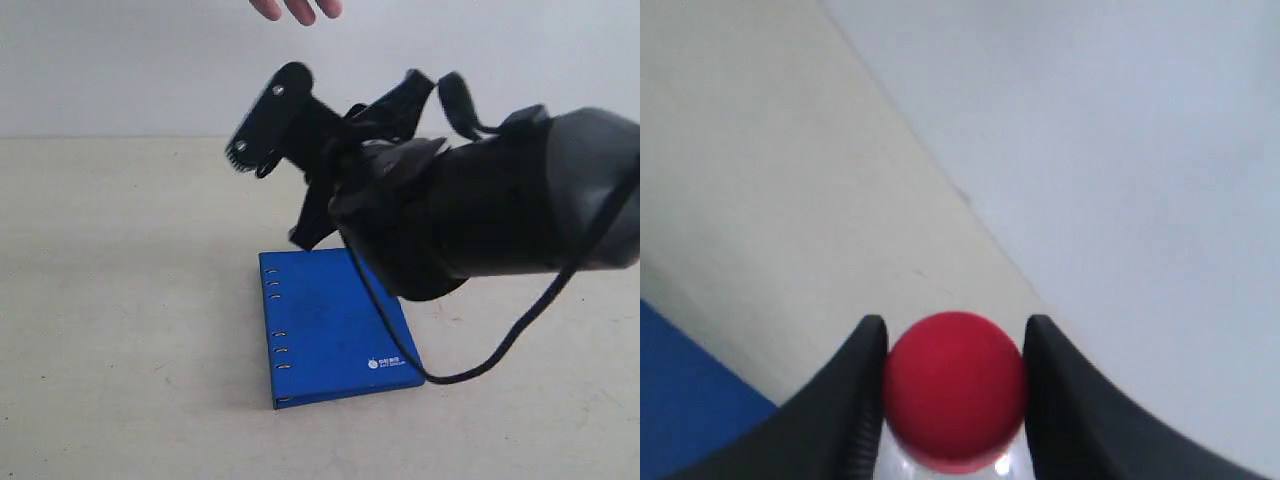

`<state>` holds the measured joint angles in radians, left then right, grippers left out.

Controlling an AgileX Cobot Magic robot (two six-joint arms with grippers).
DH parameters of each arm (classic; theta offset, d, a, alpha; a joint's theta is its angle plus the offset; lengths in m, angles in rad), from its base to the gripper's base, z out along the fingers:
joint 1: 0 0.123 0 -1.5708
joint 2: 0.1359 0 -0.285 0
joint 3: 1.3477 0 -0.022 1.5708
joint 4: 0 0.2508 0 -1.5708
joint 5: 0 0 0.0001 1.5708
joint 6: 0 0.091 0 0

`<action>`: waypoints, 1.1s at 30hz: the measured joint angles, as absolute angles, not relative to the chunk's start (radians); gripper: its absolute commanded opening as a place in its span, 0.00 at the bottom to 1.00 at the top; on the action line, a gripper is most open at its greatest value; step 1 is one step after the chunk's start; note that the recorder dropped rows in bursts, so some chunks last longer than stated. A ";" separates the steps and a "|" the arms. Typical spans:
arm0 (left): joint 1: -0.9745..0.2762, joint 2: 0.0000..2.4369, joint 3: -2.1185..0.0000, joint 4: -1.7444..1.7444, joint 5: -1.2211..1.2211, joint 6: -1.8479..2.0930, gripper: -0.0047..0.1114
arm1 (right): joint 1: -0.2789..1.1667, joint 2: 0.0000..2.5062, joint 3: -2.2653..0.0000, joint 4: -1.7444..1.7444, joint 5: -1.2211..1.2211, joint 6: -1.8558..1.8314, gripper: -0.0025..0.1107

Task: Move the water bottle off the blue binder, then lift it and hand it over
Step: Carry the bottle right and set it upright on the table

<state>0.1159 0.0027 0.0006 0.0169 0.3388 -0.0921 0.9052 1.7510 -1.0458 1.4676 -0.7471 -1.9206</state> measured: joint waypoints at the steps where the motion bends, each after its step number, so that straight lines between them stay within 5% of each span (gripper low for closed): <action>1: 0.116 0.003 0.001 0.017 0.339 -0.092 0.08 | 0.887 1.739 -1.043 1.497 -0.771 -1.940 0.02; 13: 0.116 0.003 0.001 0.017 0.339 -0.092 0.08 | 0.614 1.503 -0.814 1.420 -0.754 -1.576 0.02; 24: 0.116 0.003 0.001 0.017 0.339 -0.092 0.08 | 0.506 1.337 -0.666 1.205 -0.608 -1.230 0.02; 33: 0.116 0.003 0.001 0.017 0.339 -0.092 0.08 | 0.405 1.337 -0.641 0.771 -0.608 -0.657 0.02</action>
